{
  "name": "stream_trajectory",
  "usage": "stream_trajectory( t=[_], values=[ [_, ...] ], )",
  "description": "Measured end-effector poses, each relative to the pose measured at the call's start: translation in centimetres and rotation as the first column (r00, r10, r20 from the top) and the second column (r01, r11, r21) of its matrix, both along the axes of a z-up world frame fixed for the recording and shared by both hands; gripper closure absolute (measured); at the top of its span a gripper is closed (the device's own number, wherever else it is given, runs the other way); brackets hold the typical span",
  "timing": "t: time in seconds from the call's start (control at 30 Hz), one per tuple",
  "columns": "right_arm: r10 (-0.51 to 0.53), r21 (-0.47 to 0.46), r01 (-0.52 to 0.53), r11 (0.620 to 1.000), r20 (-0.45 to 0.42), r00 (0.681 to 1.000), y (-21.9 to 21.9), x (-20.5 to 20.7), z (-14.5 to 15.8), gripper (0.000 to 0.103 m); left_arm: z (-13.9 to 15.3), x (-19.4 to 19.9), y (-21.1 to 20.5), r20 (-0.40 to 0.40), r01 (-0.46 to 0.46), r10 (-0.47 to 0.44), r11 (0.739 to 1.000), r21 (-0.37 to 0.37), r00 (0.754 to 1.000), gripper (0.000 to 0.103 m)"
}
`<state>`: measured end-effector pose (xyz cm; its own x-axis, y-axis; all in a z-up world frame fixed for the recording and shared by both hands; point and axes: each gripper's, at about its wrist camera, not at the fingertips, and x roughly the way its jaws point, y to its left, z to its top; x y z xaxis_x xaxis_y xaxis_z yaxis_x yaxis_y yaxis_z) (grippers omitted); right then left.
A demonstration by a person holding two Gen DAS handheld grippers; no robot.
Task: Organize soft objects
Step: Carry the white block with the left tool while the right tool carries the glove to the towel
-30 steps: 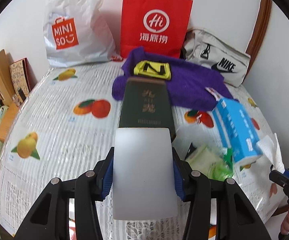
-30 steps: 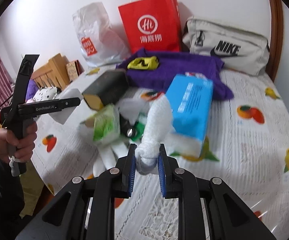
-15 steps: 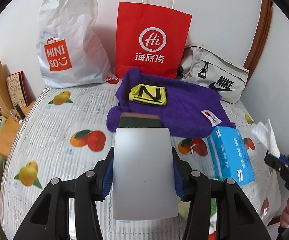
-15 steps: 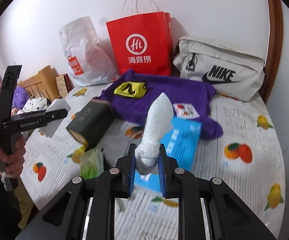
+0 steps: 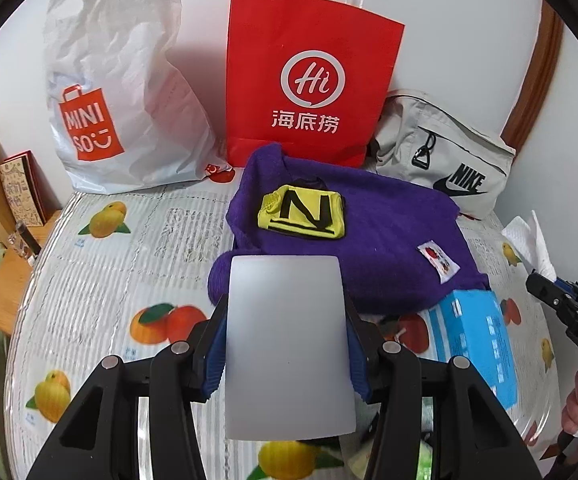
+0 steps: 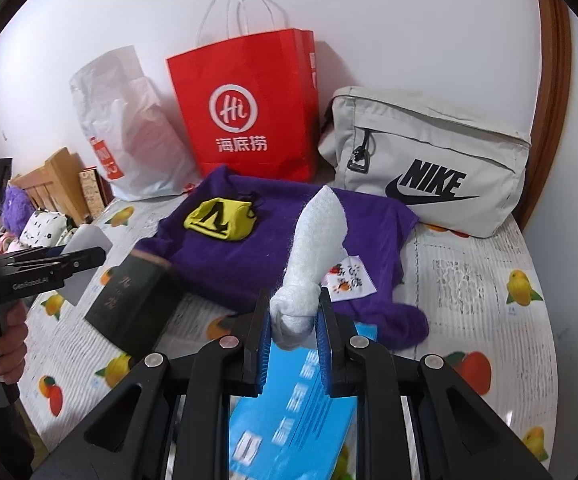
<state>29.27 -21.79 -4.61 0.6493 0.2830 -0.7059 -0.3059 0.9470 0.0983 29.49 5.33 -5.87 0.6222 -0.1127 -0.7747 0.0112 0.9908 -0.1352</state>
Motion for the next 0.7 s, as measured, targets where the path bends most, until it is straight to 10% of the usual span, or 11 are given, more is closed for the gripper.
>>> stream_trajectory(
  t=[0.7],
  values=[
    [-0.013,-0.073,0.001,0.997,-0.164,0.986,-1.1,11.7,-6.5,0.083,-4.4,10.9,0.0,-0.146,0.013,-0.014,1.000,-0.010,0.989,0.055]
  ],
)
